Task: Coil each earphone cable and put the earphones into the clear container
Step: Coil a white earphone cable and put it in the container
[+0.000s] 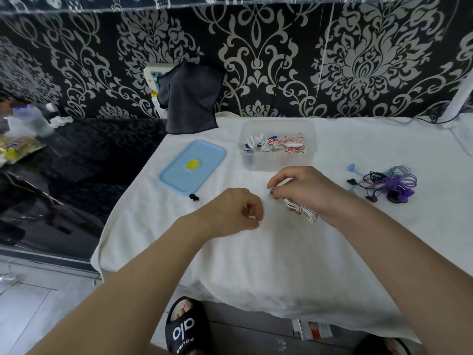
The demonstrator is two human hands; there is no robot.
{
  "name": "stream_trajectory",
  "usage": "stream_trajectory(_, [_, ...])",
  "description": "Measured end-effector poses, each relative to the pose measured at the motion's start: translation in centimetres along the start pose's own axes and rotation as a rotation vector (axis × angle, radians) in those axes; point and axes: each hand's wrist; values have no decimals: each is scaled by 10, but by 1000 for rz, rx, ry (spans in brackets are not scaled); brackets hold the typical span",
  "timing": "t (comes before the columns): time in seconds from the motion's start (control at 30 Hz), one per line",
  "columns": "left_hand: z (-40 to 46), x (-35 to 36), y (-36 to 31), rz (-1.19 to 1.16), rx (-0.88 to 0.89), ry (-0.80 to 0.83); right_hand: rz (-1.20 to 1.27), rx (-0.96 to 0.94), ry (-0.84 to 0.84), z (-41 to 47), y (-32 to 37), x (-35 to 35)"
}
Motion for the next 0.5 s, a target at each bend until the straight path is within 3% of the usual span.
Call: stream_trajectory(0.5, [-3, -29, -11, -447, -36, -256, 177, -150, -16, -5, 14, 0])
Point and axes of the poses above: each hand's wrist, its own z-axis towards the middle knuckle, its own x-axis out of the palm, y = z × x, and after that the axes turned 1 degree about -y, right-handed
